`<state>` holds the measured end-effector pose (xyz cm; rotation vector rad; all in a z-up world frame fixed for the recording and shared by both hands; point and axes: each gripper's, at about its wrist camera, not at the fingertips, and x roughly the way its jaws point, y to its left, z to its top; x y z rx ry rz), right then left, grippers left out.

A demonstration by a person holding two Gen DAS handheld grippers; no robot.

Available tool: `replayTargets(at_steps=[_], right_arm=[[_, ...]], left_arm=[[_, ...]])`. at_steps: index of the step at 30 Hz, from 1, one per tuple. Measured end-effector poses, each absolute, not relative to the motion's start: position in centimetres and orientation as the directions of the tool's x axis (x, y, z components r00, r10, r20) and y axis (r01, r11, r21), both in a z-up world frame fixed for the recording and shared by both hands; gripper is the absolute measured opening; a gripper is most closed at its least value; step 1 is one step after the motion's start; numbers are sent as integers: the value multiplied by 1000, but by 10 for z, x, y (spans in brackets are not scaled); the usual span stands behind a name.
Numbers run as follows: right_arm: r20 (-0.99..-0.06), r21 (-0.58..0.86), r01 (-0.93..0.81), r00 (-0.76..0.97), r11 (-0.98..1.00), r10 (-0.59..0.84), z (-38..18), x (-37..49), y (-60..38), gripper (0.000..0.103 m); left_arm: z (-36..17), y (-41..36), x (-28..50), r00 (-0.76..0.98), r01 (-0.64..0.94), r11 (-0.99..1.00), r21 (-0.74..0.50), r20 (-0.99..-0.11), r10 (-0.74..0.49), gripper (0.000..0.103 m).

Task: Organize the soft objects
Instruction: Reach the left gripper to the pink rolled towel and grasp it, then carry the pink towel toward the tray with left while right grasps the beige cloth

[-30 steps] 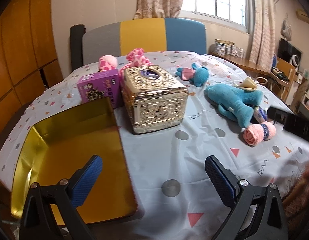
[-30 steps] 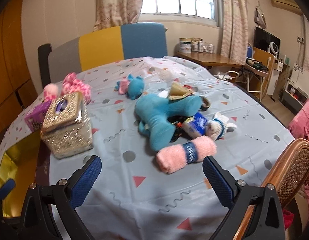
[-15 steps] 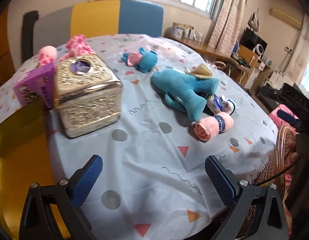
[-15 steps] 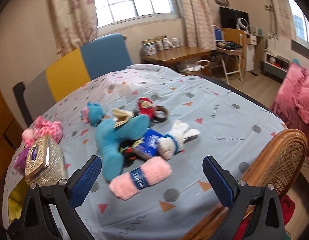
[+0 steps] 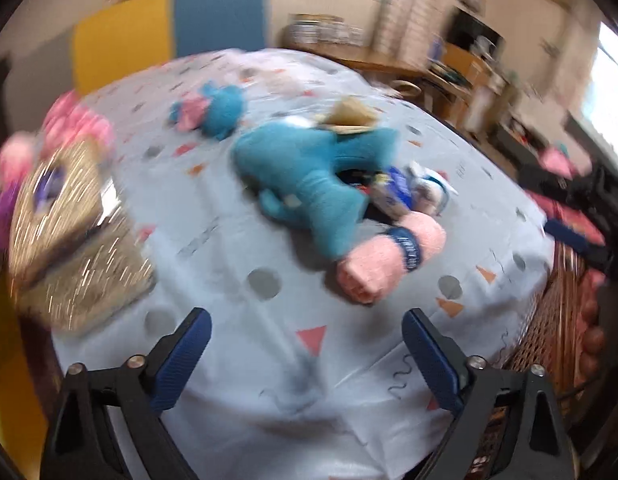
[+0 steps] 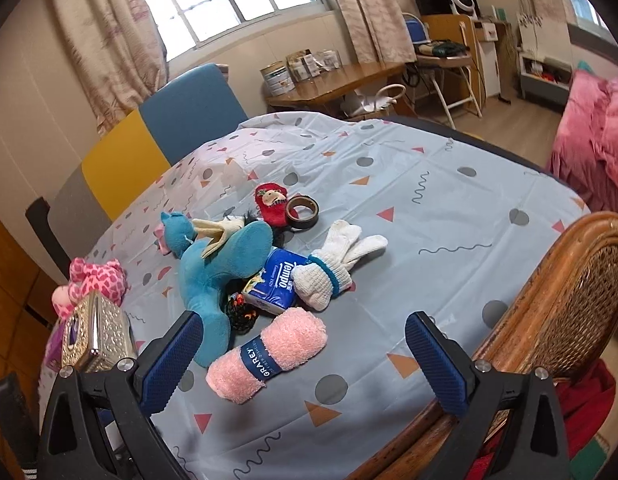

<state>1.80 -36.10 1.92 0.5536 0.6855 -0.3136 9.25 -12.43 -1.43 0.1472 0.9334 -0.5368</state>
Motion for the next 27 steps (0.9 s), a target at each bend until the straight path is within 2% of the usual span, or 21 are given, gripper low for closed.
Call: replayTargets(at_steps=[3,6,9,15,16,17,18,20,23,27], right_arm=[[-661,384,450,744,806,-100,22,16,-366,103],[-645,396,455,756,797,-111,29,12,-375,103],[-638,404,464,760,788,-120,32,8,-384,103],[-647,403,488,750,774,-136,31,3,-399,103],[-648,404,491,749,771,-137,30,3,-401,103],[-650,406,496,747,768,-139,30,3,-403,103],[-651,407,499,746,766,-140,30,3,-404,103],[-654,407,500,744,764,-139,29,4,-406,103],[-661,404,491,740,771,-125,27,7,-405,103],[-665,411,469,740,782,-95,25,13,-402,103]], left_arm=[[-8,-158,87,481,645,764,-20,-766,-426,92],[-12,-190,84,469,754,653,79,-760,-450,78],[-20,-215,88,454,800,583,138,-775,-439,75],[-46,-261,109,422,833,523,178,-816,-395,74],[-49,-265,111,422,834,521,183,-819,-388,70],[-53,-269,114,419,834,521,183,-825,-381,58],[-59,-273,118,412,833,522,181,-833,-370,51],[-71,-277,123,398,833,525,176,-850,-346,45],[-72,-270,118,421,822,540,179,-830,-366,41],[-59,-244,106,427,798,592,116,-801,-419,41]])
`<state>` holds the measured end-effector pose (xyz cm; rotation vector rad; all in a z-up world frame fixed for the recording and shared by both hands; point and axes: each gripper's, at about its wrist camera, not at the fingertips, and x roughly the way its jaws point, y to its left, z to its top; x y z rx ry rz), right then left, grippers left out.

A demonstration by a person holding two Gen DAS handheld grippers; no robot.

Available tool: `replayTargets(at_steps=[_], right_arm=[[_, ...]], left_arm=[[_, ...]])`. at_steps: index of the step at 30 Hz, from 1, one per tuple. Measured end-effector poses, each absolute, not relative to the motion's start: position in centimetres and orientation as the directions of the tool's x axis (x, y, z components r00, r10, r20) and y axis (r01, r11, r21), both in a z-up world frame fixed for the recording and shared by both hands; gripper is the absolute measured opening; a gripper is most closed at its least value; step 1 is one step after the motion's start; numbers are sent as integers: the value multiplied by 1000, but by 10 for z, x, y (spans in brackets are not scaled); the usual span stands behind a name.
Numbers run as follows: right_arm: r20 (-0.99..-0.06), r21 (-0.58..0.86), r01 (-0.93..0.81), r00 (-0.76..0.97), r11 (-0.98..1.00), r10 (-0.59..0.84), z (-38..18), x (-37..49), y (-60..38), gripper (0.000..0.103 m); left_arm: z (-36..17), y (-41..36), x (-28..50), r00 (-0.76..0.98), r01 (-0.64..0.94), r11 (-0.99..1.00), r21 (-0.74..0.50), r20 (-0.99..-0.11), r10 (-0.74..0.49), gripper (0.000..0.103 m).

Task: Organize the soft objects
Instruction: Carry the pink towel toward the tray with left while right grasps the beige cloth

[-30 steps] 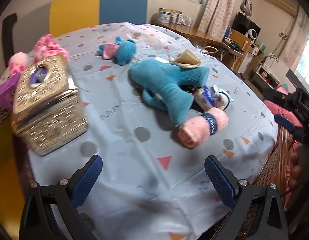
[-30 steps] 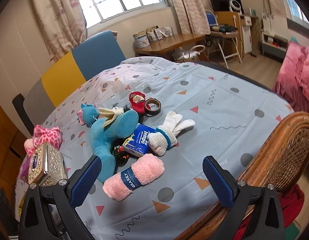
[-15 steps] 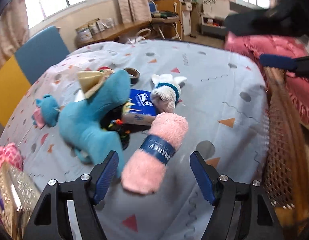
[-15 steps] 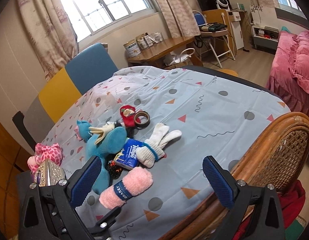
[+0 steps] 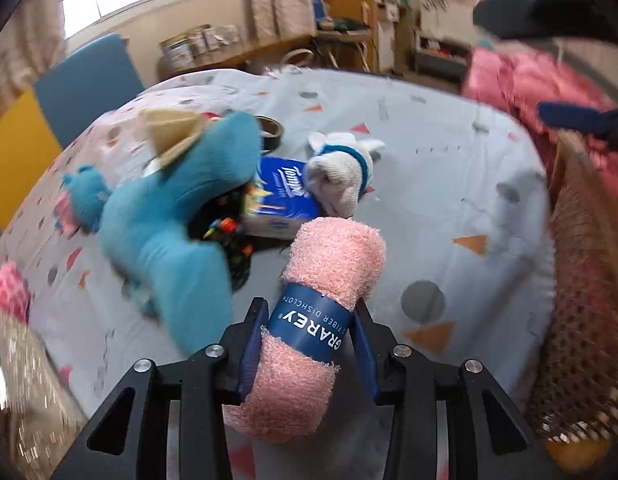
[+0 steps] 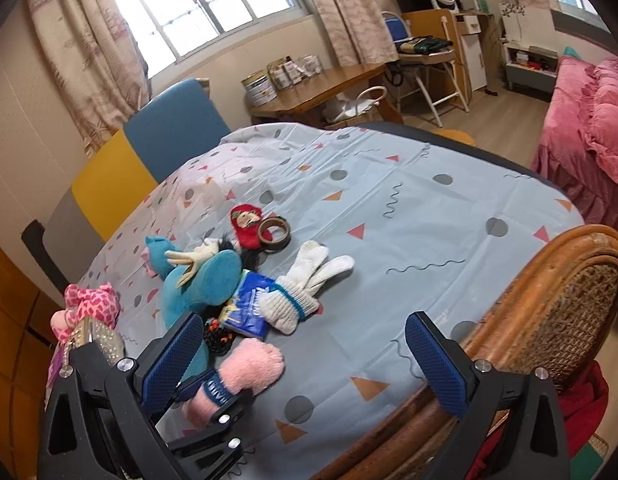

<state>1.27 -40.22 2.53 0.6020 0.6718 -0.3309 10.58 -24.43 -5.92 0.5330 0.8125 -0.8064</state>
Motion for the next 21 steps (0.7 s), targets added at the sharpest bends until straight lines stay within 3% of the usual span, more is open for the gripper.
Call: replayTargets(at_steps=[7,10,15,21], right_arm=[[-667,493,371,742,787,68,26,44,-394,94],[-663,540,319,731,779,161,29,72,-389,83],[-688,483,220,694,847,212,43,138,-366,83],[-782,395,208,587,895,208,32,224,-355,83]], left_arm=[[-43,-167,76,440,724,690,-3,-768,-466,42],[-48,-130,69,478,649,761,-14,-770,-422,42],[-66,-95,73,532,514,857,30,-795,-291,44],[-76,-84,71,545,495,869,22,-787,-290,47]])
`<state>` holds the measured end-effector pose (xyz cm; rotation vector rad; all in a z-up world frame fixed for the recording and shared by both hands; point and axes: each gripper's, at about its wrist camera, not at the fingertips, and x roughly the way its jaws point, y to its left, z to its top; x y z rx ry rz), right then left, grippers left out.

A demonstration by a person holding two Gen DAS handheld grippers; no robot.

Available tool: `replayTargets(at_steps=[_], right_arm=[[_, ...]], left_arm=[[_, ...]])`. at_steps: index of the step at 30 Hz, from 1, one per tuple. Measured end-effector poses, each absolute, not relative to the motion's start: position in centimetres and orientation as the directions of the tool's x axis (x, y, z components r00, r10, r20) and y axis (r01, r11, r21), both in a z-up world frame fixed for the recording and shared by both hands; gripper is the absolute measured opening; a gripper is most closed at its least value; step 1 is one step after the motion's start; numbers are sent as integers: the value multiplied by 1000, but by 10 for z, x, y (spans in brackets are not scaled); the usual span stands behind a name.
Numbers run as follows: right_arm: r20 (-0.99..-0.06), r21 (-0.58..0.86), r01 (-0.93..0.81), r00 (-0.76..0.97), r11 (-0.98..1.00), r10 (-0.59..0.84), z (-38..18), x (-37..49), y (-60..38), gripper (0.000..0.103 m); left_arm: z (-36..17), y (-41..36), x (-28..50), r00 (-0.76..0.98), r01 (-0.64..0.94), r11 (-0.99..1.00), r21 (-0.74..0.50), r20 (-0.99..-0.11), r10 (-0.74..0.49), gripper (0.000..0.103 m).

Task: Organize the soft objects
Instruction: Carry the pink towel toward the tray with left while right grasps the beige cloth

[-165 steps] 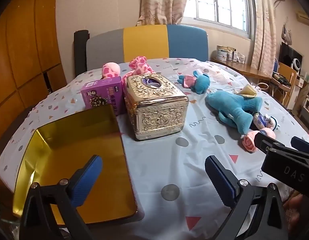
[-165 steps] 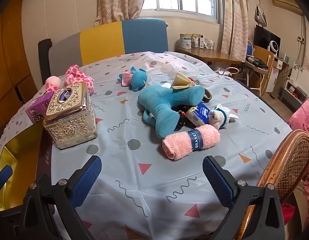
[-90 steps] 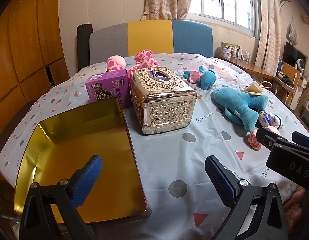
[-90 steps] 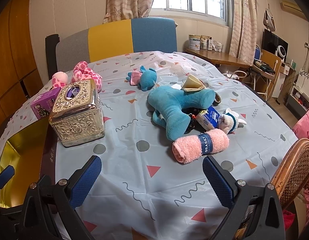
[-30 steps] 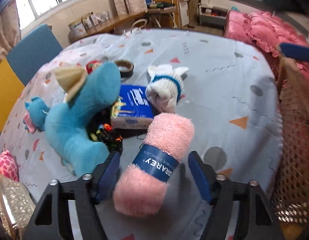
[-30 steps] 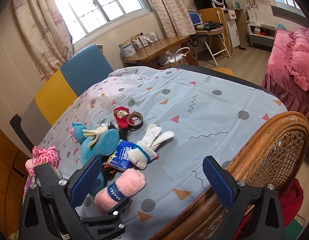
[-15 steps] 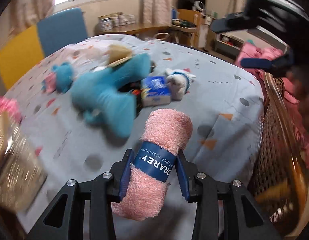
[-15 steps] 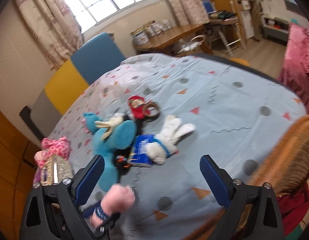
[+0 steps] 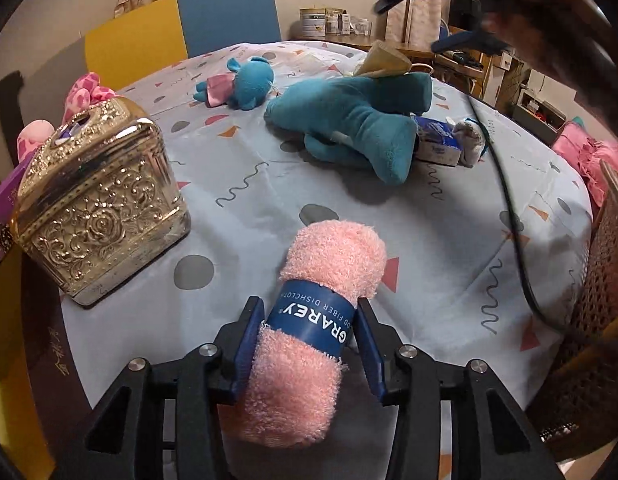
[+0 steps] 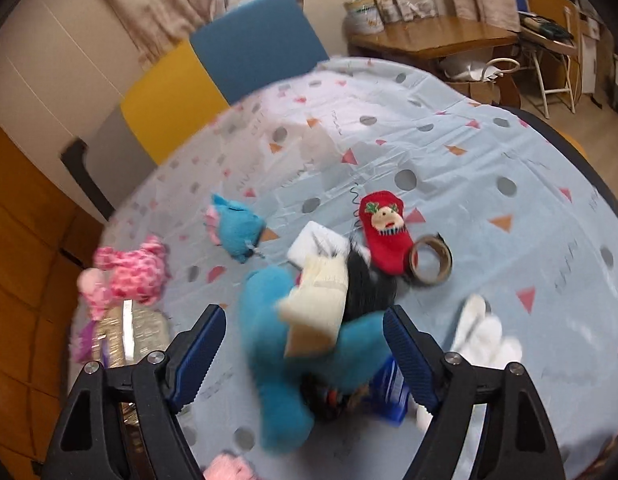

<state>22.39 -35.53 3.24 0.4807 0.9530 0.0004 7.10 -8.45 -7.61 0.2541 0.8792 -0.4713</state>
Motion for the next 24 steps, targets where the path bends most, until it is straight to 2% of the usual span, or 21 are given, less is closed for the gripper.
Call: replayTargets(at_steps=[7,8,9,10,17,24], right_arm=[[-899,300,241,396,923,189,-19,277,-348,83],[-906,297,238,375,925,195,-25,280,-346,79],[-914,290,227,353,930,199,-31,281,-342,54],[-920,267,217,346,939,181,-34,280,-338,42],[-874,217,131,467,967,133,1,248,-316,43],[-801,322,-46,519,946,298,28,202,-275,43]], left_arm=[[-81,-80,77,508,483,875,-30,-805,-308,48],[-80,-81,77,505,484,875,-33,-805,-310,48],[-80,-80,77,505,485,874,-36,-805,-313,48],[-79,-80,76,505,483,874,-39,-804,-315,48],[-76,-76,82,501,474,878,-66,-800,-330,42],[-45,-62,78,519,451,881,-143,-761,-389,41]])
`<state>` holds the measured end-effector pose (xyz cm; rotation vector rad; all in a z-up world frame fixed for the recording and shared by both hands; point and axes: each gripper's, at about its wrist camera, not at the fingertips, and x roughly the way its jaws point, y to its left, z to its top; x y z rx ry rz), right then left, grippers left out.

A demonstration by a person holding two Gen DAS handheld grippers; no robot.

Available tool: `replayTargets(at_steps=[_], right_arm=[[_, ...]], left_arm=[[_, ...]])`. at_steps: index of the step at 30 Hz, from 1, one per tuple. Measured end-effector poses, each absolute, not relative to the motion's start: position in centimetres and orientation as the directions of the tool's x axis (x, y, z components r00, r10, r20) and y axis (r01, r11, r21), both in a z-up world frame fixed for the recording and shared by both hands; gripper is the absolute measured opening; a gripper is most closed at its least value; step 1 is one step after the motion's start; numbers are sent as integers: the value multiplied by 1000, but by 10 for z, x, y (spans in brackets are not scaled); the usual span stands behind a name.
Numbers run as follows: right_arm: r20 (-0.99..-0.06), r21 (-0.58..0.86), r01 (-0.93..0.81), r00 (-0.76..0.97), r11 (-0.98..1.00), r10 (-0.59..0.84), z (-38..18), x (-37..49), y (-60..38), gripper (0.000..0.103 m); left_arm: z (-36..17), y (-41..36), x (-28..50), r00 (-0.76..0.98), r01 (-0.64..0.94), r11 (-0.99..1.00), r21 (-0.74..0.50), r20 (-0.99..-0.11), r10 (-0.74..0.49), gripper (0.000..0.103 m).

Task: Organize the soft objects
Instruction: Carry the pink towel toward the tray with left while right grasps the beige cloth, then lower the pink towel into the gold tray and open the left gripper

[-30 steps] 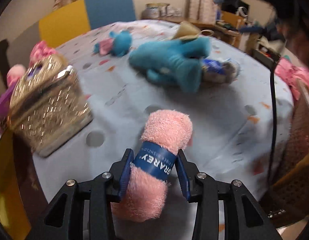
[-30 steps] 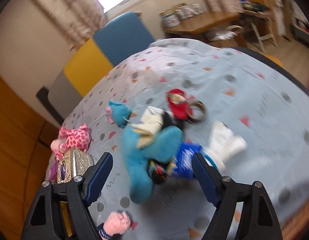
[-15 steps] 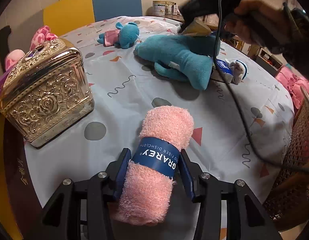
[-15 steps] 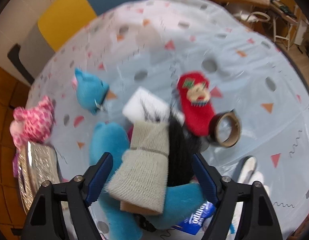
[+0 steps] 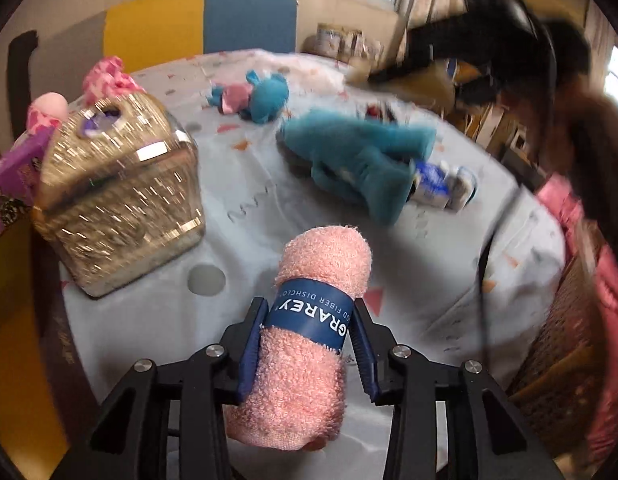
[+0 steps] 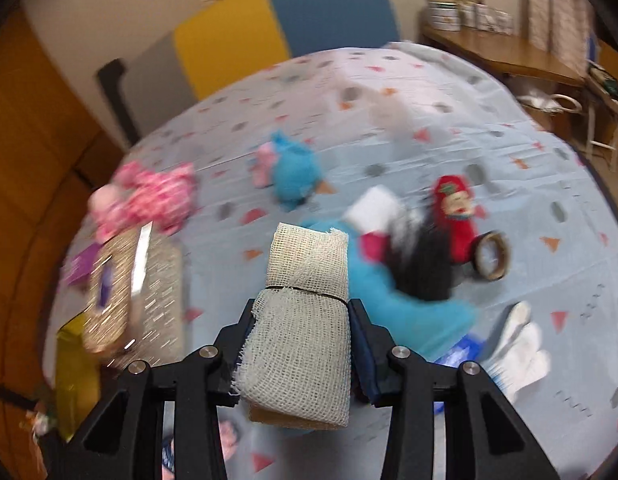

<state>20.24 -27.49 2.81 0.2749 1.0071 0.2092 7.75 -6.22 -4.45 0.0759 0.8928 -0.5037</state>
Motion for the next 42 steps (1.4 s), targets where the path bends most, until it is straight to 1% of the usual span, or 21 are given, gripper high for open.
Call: replayTargets(at_steps=[5,9,11,12,13,15,17,19,21,24,26,28,36,39,40,42], right_arm=[[-823,290,-143,467,946,323,7,179,-233,43],[-868,275,-189,372,943,328,-33,173,-196,43],[-902,222,-224,324,949,287,-50,172,-178,43],[-920,145,-266,319,953,229,-55,171,-165,43],[-922,119,-290,323,950,214,-56,169,-160,43],[-936,101,-319,289,942,198,-65,169,-153,43],[-949,63,-316,274,947,155,-72,170,-152,43],[-948,67,-312,277,948,158,-72,172,-154,43],[-949,68,-312,274,948,158,-73,174,-155,44],[-949,61,-317,277,946,154,-74,176,-159,44],[-948,60,-321,278,945,155,-76,178,-160,44],[-948,60,-320,279,946,155,-74,180,-163,44],[-944,42,-332,296,942,147,-79,169,-150,45],[-943,43,-334,297,942,148,-80,168,-149,45],[-943,43,-335,298,941,149,-80,168,-149,45],[-943,42,-336,299,941,149,-80,168,-149,46]], left_arm=[[-2,-36,66,584,418,889,-186,-694,-421,41],[22,-6,62,624,353,908,-225,-667,-407,42],[29,18,63,637,281,924,-259,-670,-382,42],[31,28,63,640,251,928,-276,-672,-373,42],[33,40,63,644,217,930,-298,-672,-366,42],[39,75,67,662,122,931,-345,-671,-335,42],[40,104,68,679,39,930,-366,-673,-294,42],[39,141,73,688,-64,922,-381,-686,-236,42],[33,180,76,686,-183,914,-362,-713,-145,42],[19,225,80,653,-292,904,-313,-756,-51,42],[8,247,86,624,-337,909,-246,-781,20,42],[-4,266,90,595,-365,910,-196,-801,66,42],[-31,293,124,546,-418,904,-91,-820,170,42],[-28,298,123,559,-418,902,-105,-813,164,44],[-25,296,120,567,-414,904,-103,-807,168,47],[-20,291,110,581,-398,911,-106,-798,160,47]])
